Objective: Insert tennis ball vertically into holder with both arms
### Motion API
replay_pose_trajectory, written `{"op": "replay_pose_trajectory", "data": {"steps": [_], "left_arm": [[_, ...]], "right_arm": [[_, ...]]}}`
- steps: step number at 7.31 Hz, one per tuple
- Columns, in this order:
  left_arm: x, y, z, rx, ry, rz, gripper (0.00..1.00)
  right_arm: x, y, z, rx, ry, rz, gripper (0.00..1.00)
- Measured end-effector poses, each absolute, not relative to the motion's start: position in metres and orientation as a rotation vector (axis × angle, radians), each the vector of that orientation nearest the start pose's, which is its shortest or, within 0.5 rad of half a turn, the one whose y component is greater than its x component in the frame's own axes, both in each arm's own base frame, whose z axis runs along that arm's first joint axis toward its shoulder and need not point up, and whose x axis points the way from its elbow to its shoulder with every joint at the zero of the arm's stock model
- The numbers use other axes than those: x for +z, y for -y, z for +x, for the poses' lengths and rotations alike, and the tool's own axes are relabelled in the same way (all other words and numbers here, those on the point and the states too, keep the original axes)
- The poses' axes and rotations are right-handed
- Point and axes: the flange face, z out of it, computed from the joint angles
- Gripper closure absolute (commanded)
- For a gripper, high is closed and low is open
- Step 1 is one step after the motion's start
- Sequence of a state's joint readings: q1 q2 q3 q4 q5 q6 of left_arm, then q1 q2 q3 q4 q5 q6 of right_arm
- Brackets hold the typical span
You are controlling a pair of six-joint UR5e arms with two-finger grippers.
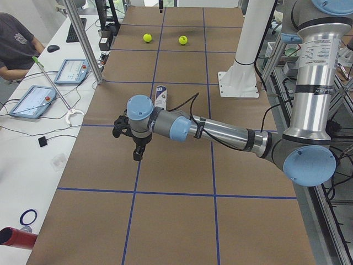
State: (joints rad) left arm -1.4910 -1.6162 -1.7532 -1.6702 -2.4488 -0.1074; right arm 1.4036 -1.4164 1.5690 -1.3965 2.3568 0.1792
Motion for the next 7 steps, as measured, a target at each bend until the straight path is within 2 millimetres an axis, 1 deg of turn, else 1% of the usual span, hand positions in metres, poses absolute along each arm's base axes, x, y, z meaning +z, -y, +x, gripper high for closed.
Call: {"op": "replay_pose_trajectory", "data": {"steps": [4, 5, 7], "left_arm": [[0.529, 0.515, -0.016, 0.118, -0.892, 0.22, 0.0], [0.53, 0.516, -0.016, 0.118, -0.887, 0.221, 0.0], [0.526, 0.518, -0.016, 0.123, -0.884, 0.23, 0.0]], "right_arm": [[0.559, 0.573, -0.033, -0.115, 0.816, 0.169, 0.01], [0.557, 0.574, -0.033, -0.117, 0.817, 0.173, 0.01], [0.54, 0.573, -0.033, -0.131, 0.821, 0.204, 0.01]]}}
